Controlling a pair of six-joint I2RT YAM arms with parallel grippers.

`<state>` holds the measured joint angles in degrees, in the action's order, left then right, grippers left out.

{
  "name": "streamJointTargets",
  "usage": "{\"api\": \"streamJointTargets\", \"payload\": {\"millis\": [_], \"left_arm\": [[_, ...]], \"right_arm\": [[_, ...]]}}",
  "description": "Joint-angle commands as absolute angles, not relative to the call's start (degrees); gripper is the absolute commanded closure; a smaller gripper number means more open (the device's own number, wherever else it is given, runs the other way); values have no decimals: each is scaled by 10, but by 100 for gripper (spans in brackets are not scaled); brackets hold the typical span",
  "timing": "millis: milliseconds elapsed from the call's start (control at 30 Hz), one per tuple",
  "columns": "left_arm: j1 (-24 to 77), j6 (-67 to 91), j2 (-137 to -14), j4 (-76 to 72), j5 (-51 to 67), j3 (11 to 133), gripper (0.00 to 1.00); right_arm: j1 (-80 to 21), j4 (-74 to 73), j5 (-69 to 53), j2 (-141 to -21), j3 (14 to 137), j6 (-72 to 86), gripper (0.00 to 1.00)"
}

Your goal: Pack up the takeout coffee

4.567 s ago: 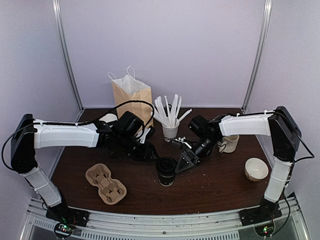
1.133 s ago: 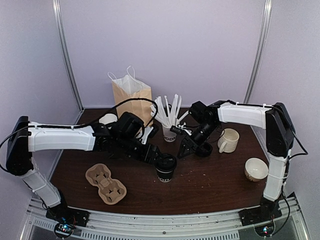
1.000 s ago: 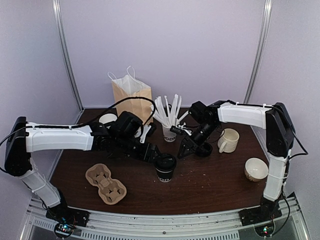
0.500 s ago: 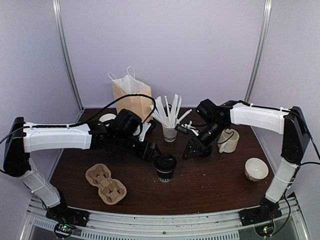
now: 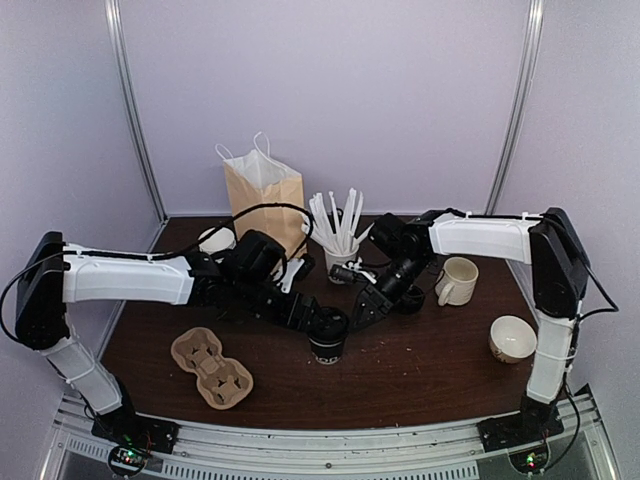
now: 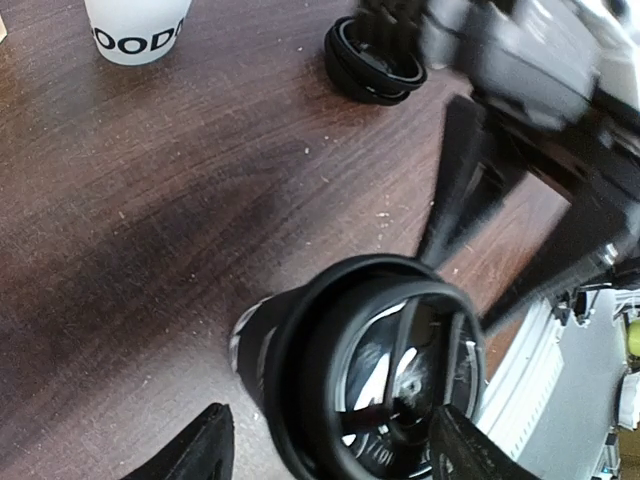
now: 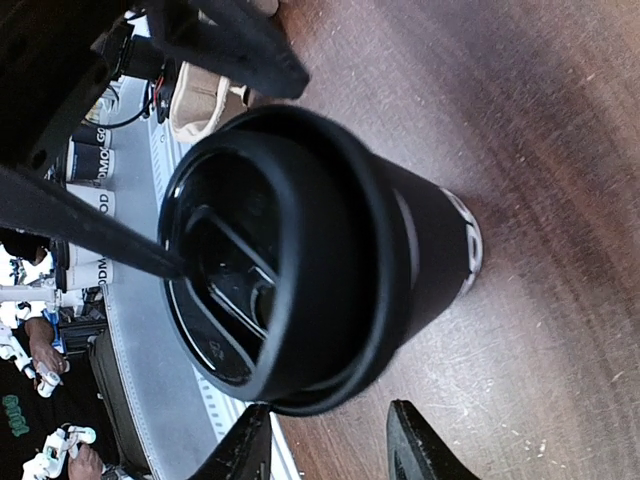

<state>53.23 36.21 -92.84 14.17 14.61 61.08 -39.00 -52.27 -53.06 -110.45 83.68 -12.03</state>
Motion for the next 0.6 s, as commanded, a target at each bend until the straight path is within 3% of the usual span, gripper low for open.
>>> {"api": "streamJointTargets", "payload": {"millis": [0,567], "left_arm": [[532,382,-896,111,173,583,31],[559,407,-862,189,144,580,33]], "right_arm": [[-383,-528,-536,-1126,879,-112,60],[-363,-520,-511,-1171,948,-87,60]]}}
